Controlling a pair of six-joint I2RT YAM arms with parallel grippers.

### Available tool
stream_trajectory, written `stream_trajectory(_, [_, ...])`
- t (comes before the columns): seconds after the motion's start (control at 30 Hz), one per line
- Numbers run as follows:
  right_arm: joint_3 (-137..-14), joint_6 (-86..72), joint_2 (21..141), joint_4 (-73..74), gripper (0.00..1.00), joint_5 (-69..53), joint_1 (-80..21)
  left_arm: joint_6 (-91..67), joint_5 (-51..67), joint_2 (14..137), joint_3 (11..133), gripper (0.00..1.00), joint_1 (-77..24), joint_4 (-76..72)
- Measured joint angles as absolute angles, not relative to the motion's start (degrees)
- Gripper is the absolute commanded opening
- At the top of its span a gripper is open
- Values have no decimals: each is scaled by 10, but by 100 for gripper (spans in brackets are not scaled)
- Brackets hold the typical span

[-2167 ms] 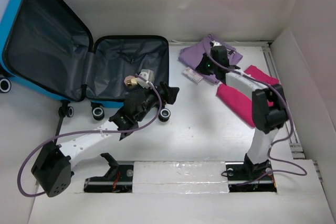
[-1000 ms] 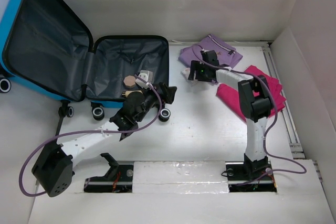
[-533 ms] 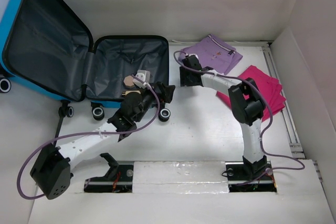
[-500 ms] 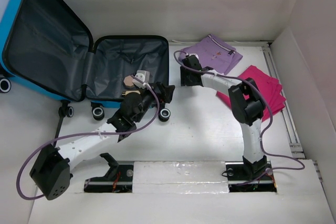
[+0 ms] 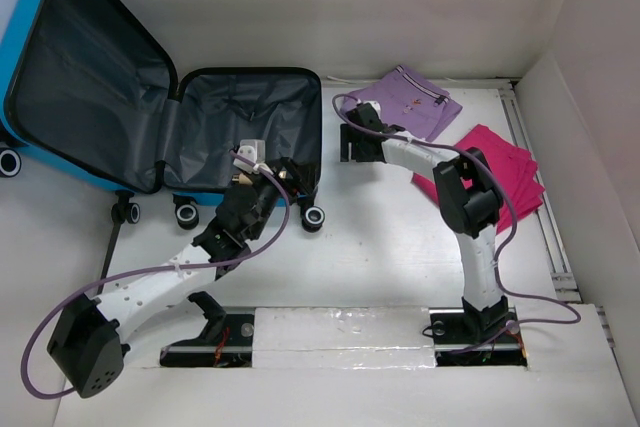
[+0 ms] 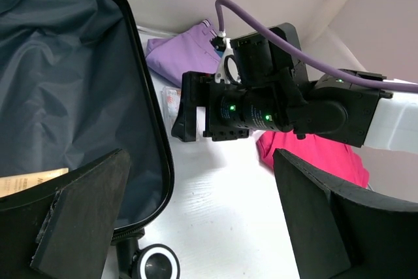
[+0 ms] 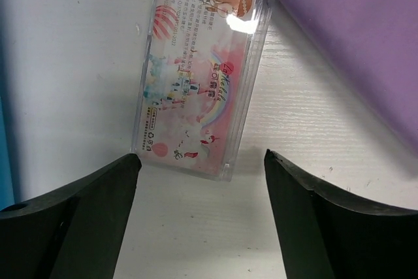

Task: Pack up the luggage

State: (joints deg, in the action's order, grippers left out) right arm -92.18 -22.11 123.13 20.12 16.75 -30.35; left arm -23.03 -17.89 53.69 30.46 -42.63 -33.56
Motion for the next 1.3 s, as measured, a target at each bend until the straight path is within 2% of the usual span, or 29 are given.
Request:
stream_trajectory(0.13, [-922,-228,1232,201,80,168,-304,-232,-179,537,305,87,-426,-336])
stream_trajectory(0.9, [-954,-267,1244,201,81,154,-305,-234,-178,537,305,87,-426,-336])
stream_trajectory(1.13, [-983,-279,1272,221,77,190,-305,-234,-178,529,304,87,-426,-336])
stream_trajectory(1.27, [-991,-285,1281,225,70,200,-312,-234,-178,523,304,87,-426,-336])
stream_trajectory(1.3, [-992,-285,1282,229,66,203,-314,-234,-178,522,304,87,-426,-336])
